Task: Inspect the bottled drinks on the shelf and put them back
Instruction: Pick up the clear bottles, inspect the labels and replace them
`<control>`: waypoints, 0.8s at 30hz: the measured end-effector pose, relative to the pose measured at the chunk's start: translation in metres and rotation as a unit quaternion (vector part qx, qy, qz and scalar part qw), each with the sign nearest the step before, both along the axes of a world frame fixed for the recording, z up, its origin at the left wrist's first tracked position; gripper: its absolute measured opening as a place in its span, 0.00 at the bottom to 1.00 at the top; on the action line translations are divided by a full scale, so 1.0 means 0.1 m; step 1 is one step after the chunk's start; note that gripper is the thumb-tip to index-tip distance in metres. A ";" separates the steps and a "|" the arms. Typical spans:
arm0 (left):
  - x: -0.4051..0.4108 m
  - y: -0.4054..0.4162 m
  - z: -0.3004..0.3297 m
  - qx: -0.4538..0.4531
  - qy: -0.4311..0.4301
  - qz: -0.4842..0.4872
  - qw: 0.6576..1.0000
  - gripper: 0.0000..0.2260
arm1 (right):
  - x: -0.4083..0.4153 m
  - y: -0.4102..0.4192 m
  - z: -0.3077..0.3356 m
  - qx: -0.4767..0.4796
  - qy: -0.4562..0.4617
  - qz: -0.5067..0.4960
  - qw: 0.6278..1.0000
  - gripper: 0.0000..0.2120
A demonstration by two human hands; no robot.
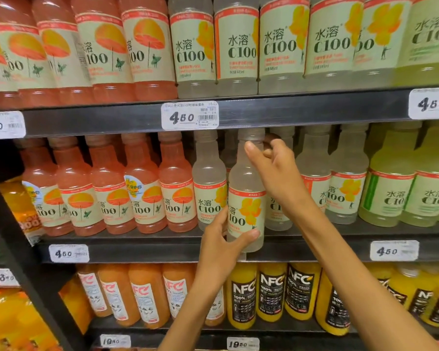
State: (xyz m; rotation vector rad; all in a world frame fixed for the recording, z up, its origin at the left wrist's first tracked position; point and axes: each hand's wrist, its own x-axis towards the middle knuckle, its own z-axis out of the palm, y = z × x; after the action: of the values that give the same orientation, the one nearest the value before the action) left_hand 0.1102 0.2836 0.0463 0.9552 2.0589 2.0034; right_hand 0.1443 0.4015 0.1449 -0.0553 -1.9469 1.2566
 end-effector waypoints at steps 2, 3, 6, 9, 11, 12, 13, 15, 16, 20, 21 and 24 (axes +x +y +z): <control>0.00 0.06 -0.04 -0.012 0.026 0.034 0.999 0.26 | 0.00 -0.02 -0.01 0.023 0.007 0.000 1.000 0.11; 0.01 0.09 -0.06 -0.027 0.039 0.055 0.997 0.27 | 0.00 -0.03 -0.02 0.038 0.007 -0.002 0.999 0.11; 0.05 0.13 -0.14 -0.103 0.125 0.149 0.975 0.29 | 0.02 -0.01 -0.08 0.065 0.010 -0.017 0.998 0.11; 0.08 0.12 -0.14 -0.147 0.238 0.260 0.924 0.32 | 0.03 -0.01 -0.10 0.094 0.016 -0.049 0.994 0.12; 0.09 0.13 -0.12 -0.139 0.240 0.261 0.925 0.36 | 0.00 -0.02 -0.11 0.116 0.007 -0.086 0.989 0.16; 0.10 0.14 -0.12 -0.138 0.232 0.255 0.928 0.36 | -0.02 -0.02 -0.11 0.130 0.005 -0.110 0.985 0.17; 0.10 0.15 -0.11 -0.146 0.230 0.255 0.928 0.35 | -0.04 -0.02 -0.12 0.144 0.004 -0.134 0.980 0.17; 0.11 0.18 -0.11 -0.176 0.248 0.273 0.913 0.34 | -0.05 -0.02 -0.14 0.165 0.009 -0.166 0.972 0.19; 0.10 0.20 -0.11 -0.191 0.260 0.285 0.902 0.33 | -0.05 -0.01 -0.16 0.168 0.015 -0.171 0.971 0.20; 0.10 0.28 -0.08 -0.242 0.291 0.320 0.869 0.32 | 0.00 -0.01 -0.30 0.181 0.033 -0.162 0.969 0.27; 0.10 0.31 -0.08 -0.250 0.303 0.330 0.858 0.32 | 0.01 -0.02 -0.33 0.197 0.029 -0.166 0.966 0.27; 0.10 0.38 -0.10 -0.258 0.335 0.356 0.834 0.34 | 0.02 -0.02 -0.39 0.265 0.035 -0.217 0.939 0.25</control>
State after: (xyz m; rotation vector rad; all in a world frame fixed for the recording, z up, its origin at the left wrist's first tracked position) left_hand 0.1201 0.3221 0.0366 0.9219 3.5168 1.1763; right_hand 0.1460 0.3996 0.1057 -0.1543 -2.0071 0.4232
